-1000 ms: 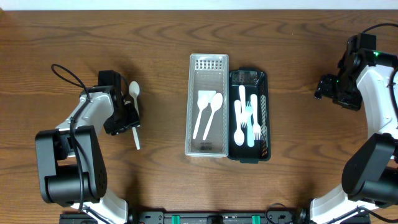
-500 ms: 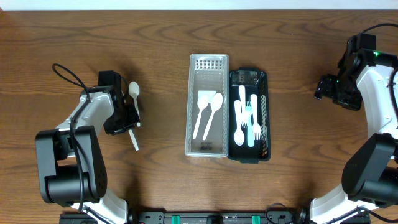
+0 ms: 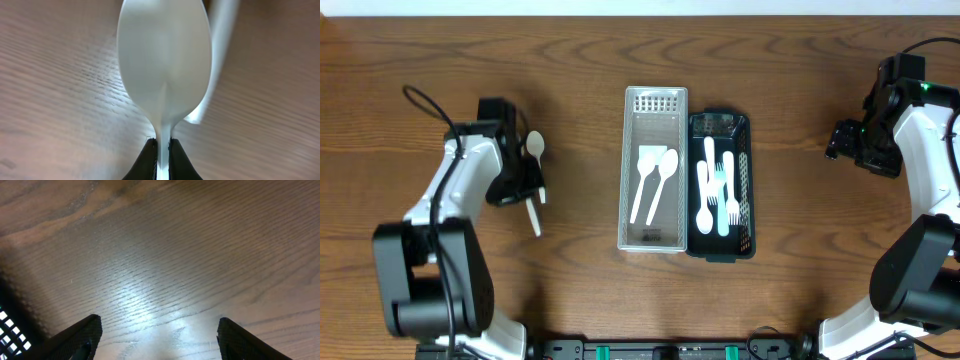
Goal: Pack container
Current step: 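Carry the spoon over the clear basket and release it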
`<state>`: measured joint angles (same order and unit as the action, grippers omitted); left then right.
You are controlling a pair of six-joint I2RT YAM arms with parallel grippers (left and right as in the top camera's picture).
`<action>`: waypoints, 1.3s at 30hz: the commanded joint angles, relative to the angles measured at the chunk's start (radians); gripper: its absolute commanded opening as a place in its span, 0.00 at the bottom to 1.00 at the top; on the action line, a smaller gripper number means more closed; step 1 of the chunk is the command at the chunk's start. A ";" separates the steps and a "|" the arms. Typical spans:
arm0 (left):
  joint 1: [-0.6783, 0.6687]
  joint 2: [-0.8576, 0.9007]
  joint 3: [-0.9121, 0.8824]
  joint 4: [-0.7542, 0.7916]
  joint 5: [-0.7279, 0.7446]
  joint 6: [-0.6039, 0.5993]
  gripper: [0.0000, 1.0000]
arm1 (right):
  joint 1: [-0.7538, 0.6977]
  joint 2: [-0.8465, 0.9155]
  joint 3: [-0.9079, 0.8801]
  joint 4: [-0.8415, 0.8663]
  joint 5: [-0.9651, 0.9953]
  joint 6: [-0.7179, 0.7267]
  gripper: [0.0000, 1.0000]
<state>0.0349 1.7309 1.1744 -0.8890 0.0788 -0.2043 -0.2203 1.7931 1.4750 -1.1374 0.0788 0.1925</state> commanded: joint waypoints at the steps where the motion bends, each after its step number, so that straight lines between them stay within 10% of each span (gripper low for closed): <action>1: -0.077 -0.115 0.120 -0.058 0.001 0.017 0.06 | -0.009 0.008 -0.003 0.000 -0.001 -0.014 0.77; 15: -0.500 -0.128 0.260 -0.066 0.000 0.017 0.06 | -0.008 0.008 -0.003 0.002 -0.001 -0.014 0.77; 39: -0.571 0.047 0.261 0.034 0.074 -0.022 0.06 | -0.009 0.008 -0.004 0.008 -0.001 -0.014 0.77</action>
<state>-0.5289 1.7752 1.4288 -0.8612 0.1375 -0.2089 -0.2203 1.7931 1.4750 -1.1320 0.0788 0.1925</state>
